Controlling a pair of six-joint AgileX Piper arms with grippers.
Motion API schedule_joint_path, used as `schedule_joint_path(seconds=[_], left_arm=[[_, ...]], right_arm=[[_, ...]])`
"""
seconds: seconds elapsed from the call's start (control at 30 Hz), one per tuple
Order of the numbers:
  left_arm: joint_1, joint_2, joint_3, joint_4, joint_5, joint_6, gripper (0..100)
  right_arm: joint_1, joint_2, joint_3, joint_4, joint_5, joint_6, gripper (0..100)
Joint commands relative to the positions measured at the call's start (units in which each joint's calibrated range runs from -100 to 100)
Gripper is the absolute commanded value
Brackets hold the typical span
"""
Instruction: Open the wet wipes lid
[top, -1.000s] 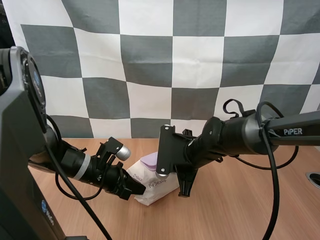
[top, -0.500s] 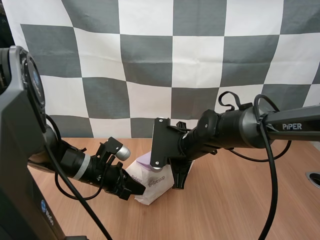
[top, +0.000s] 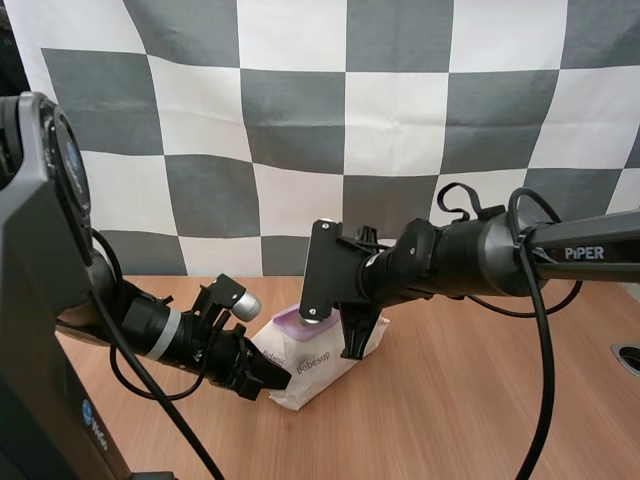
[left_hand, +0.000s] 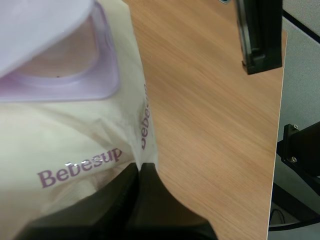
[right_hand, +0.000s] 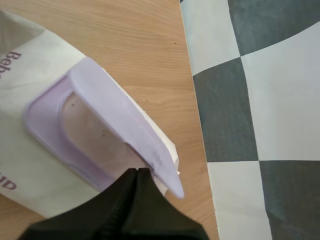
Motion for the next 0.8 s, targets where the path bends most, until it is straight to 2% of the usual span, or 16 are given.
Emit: schedule_joint_path(seconds=[0.0, 0.1, 0.33, 0.77], left_arm=[[-0.05, 0.0, -0.1, 0.0, 0.0, 0.0, 0], [-0.05, 0.0, -0.1, 0.1, 0.0, 0.0, 0], [-0.05, 0.0, -0.1, 0.1, 0.0, 0.0, 0], [-0.05, 0.0, -0.1, 0.1, 0.0, 0.8, 0]], right_arm=[[0.1, 0.3, -1.3, 0.1, -0.3, 0.0, 0], [0.1, 2.8, -4.4, 2.1, -0.3, 0.0, 0], [0.1, 8.6, -10.2, 2.5, 0.7, 0.0, 0], [0.1, 16.3, -14.8, 2.5, 0.4, -0.2, 0]])
